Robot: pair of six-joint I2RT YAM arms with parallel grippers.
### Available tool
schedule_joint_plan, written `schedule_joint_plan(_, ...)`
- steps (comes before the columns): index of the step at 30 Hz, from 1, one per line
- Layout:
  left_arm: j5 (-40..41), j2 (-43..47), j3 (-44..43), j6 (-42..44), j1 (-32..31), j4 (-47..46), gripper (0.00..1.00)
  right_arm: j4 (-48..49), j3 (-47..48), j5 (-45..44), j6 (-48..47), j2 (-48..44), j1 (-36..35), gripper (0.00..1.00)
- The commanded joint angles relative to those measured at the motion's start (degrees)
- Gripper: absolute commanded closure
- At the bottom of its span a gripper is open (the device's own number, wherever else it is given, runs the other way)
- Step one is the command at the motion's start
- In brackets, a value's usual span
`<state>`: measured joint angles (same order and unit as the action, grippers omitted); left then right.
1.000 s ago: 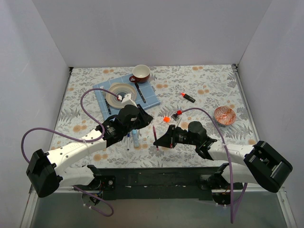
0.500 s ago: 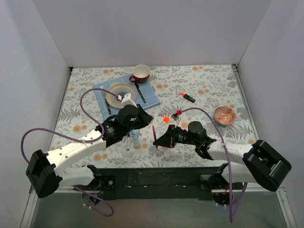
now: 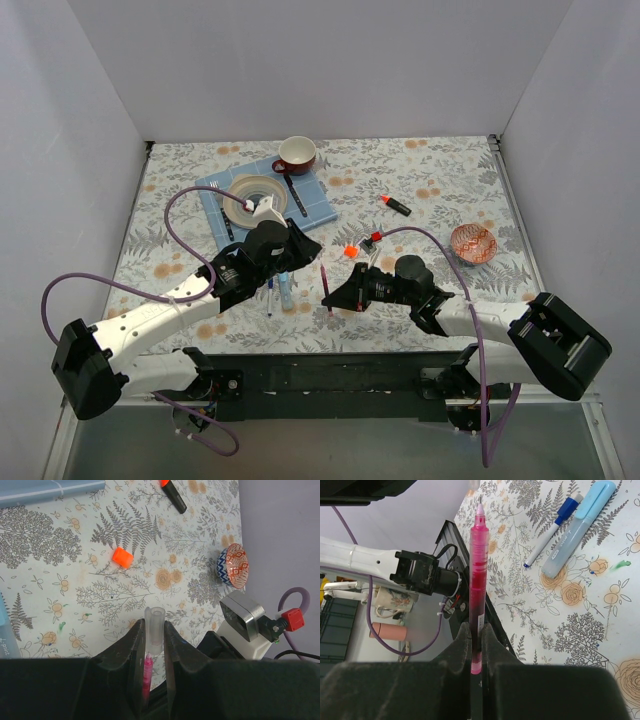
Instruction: Insert the pens into the pen caps
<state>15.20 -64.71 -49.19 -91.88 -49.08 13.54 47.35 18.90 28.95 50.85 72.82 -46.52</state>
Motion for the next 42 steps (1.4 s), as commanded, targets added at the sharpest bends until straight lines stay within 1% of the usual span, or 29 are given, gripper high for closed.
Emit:
schedule_joint_plan(1, 0.44, 1.69, 0.67, 0.73, 0.12, 0.17, 1.00, 3.71, 1.41, 0.93, 0.04, 0.40, -0.15, 0.99)
schedule_joint_plan(24, -1.84, 2.48, 2.34, 0.56, 0.04, -0.18, 1.00, 4.15, 1.85, 0.93, 0.39, 0.66, -0.23, 0.99)
schedule_joint_plan(30, -3.77, 2.57, 2.78, 0.29, 0.04, -0.97, 1.00, 4.06, 2.11, 0.76, 0.56, 0.92, -0.24, 0.99)
schedule_joint_plan(42, -6.59, 3.89, 5.68, 0.12, -0.14, -2.55, 1.00, 0.82, 4.48, -1.00, -0.40, -0.48, -0.24, 0.99)
